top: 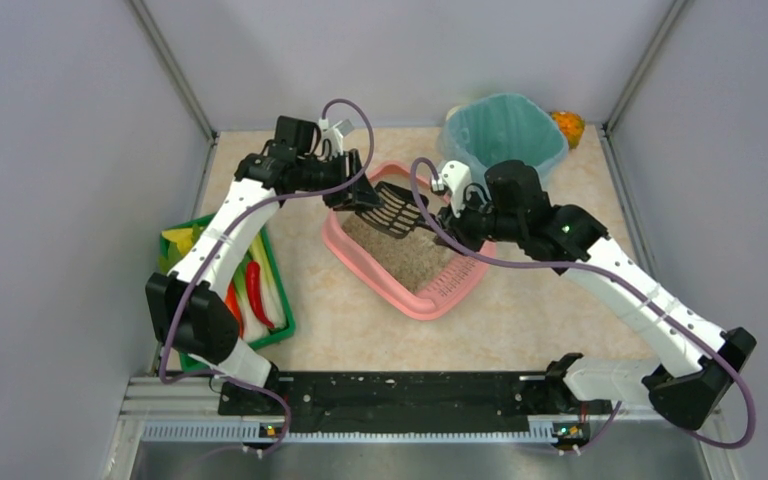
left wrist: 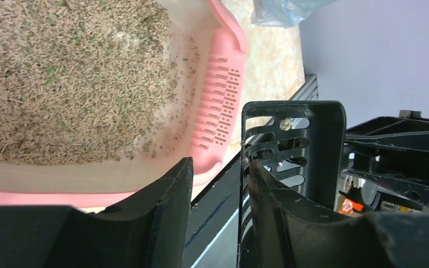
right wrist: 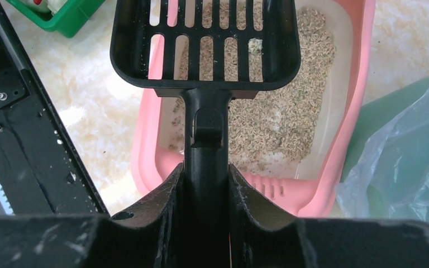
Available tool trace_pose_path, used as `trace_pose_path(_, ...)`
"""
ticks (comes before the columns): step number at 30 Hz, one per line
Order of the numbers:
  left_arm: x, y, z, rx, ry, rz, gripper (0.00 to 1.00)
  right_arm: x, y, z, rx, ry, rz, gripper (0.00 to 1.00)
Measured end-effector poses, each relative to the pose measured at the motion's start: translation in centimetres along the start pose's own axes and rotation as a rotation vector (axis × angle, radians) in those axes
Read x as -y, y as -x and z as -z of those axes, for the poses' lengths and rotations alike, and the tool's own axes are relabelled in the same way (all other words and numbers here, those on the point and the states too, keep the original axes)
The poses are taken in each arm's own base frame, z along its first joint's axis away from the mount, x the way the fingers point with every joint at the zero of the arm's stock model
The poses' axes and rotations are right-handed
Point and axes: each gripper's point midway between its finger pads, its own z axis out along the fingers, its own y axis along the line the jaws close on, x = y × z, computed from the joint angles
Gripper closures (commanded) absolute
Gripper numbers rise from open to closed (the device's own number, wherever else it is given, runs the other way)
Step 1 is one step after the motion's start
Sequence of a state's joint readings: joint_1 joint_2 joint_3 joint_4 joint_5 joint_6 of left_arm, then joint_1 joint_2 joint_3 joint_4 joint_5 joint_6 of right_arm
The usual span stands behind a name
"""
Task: Clean the litter box
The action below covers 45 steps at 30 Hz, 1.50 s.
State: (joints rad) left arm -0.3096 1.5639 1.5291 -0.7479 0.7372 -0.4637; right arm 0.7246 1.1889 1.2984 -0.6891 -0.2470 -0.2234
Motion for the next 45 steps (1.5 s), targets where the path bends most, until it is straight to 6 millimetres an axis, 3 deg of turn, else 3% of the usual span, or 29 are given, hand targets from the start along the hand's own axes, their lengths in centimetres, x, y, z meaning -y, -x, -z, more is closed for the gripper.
trace_pose_path(7, -1.2, 0.2, -0.1, 0.015, 0.070, -0.015, 0.34, -0.3, -0.5, 0.6, -0.045, 0.006, -0.030, 1.00)
trace_pose_path(13, -3.2, 3.2, 1.3, 0.158, 0.239, -0.076, 0.16, 0.7, -0.9, -0.1, -0.134, -0.027, -0.055, 1.00)
trace_pose_path(16, -3.8, 5.1, 4.0, 0.293, 0.349, -0.127, 0.10, 1.4, -1.9, -0.4, -0.196, -0.058, -0.067, 1.00)
trace_pose_path(19, -3.4, 6.2, 8.0, 0.464, 0.441, -0.188, 0.07, 2.2, -2.8, -1.1, -0.269, -0.091, -0.078, 1.00)
trace_pose_path(23, -2.8, 5.8, 12.7, 0.631, 0.525, -0.234, 0.05, 3.1, -4.1, -2.6, -0.354, -0.122, -0.090, 1.00)
trace_pose_path(26, -3.7, 4.8, 14.6, 0.698, 0.583, -0.233, 0.05, 3.6, -5.6, -3.8, -0.434, -0.129, -0.097, 1.00)
trace_pose_path(35, -11.2, 1.2, 13.9, 0.626, 0.734, -0.112, 0.05, 5.5, -8.6, -7.4, -0.669, -0.167, -0.097, 1.00)
trace_pose_path(41, -12.7, -0.4, 13.4, 0.608, 0.747, -0.095, 0.06, 5.4, -10.7, -8.7, -0.775, -0.143, -0.105, 1.00)
trace_pose_path(45, -12.9, -0.5, 13.7, 0.631, 0.764, -0.072, 0.06, 5.2, -12.1, -9.7, -0.828, -0.108, -0.100, 1.00)
